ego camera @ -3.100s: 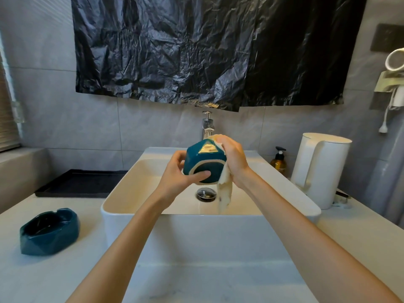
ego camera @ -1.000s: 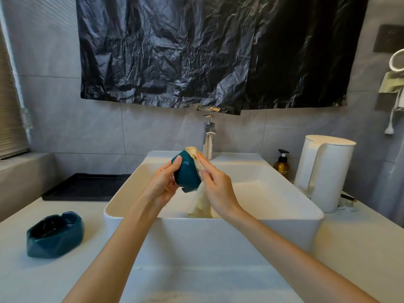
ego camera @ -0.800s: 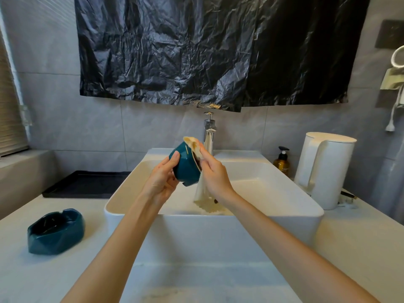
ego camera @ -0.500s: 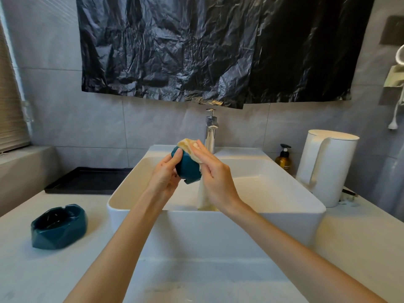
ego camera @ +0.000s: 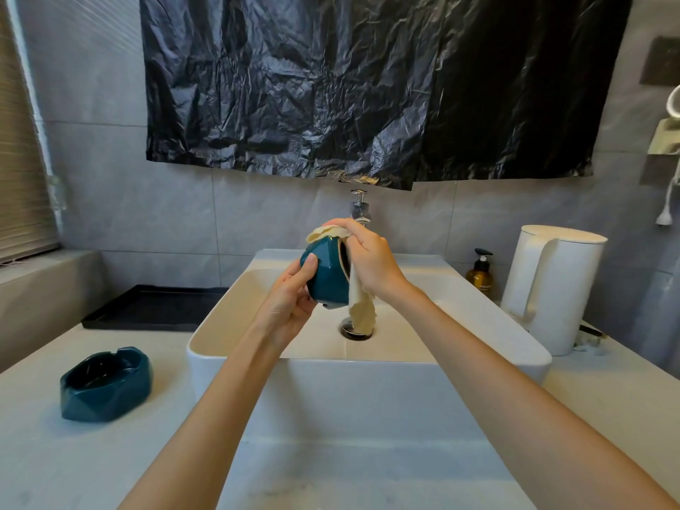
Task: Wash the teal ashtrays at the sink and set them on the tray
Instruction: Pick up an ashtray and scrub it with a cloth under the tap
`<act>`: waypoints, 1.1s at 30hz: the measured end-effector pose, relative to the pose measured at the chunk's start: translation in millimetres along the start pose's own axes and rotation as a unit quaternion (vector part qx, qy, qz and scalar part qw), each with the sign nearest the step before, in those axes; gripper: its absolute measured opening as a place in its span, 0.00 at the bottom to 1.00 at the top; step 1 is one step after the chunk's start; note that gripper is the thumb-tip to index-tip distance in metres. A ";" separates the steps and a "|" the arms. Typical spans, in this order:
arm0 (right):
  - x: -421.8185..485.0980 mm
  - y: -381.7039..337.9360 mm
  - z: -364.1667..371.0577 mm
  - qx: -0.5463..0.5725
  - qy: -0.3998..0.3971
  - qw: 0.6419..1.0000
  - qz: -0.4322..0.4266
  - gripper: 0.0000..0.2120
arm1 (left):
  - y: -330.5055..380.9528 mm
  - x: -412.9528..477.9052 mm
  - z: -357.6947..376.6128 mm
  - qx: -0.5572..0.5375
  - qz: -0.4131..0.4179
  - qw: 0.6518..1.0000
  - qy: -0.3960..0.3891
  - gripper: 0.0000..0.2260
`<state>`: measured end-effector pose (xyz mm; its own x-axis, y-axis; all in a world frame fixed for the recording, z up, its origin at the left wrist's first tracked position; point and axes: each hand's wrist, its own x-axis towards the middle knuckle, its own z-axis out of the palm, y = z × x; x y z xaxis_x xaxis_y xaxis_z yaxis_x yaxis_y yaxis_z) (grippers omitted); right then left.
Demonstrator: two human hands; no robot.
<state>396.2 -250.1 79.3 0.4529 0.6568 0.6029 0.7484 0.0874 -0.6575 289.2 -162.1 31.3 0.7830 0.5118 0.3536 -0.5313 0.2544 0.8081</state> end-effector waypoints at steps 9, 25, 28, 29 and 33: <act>-33.1 11.2 20.5 0.098 0.015 0.976 0.192 0.17 | 5.2 -0.6 -0.7 -0.018 0.041 0.998 0.047 0.11; -39.3 -23.0 21.3 -0.067 0.055 0.992 -0.095 0.23 | 2.4 -7.7 18.1 0.052 0.100 0.991 0.074 0.10; -44.7 -23.2 4.8 -0.045 0.072 0.991 -0.106 0.23 | 9.9 -11.4 26.9 0.021 0.093 0.995 0.041 0.11; -51.7 -24.0 -1.2 -0.075 0.078 0.987 -0.120 0.23 | 11.7 -12.3 30.4 0.012 0.091 0.995 0.034 0.12; -79.7 -24.6 -35.3 -0.186 0.110 0.954 -0.206 0.20 | 16.5 -16.3 49.6 0.013 0.080 0.996 0.024 0.12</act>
<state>358.8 -331.0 63.3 0.1443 0.4468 0.8829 0.9865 0.0053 -0.1638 283.7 -206.9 62.3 0.6719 0.5824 0.4576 -0.6399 0.1453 0.7546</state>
